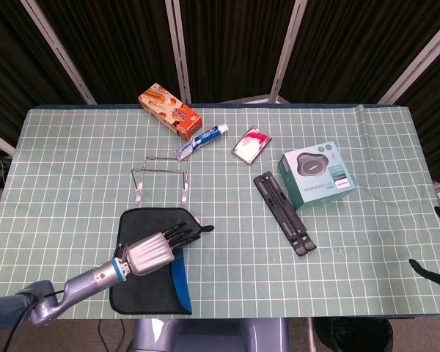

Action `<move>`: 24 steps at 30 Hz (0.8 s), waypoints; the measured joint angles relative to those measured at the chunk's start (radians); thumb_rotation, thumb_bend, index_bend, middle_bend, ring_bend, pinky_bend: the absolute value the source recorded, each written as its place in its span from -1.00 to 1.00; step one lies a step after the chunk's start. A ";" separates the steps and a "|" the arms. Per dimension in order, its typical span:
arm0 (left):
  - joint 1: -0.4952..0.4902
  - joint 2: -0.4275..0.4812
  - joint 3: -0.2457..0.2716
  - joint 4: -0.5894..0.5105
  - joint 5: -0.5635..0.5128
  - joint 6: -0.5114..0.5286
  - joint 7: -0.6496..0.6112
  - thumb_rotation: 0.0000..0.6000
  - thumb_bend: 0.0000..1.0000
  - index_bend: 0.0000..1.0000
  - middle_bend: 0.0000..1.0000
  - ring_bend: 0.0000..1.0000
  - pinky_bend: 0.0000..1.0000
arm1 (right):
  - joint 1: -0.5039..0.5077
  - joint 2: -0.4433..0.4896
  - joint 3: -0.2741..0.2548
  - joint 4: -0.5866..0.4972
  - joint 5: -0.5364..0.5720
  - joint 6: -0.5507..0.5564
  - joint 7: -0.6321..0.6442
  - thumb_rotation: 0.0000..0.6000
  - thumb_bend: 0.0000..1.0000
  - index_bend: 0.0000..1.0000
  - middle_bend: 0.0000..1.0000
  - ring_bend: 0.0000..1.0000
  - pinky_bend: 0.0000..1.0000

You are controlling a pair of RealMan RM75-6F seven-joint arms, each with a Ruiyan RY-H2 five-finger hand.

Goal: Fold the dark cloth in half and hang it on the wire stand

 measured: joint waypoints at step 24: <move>0.144 0.064 0.088 0.193 0.051 0.143 -0.138 1.00 0.04 0.33 -1.00 -1.00 -1.00 | 0.007 -0.011 -0.007 -0.015 -0.014 -0.001 -0.044 1.00 -1.00 -1.00 -1.00 -1.00 -1.00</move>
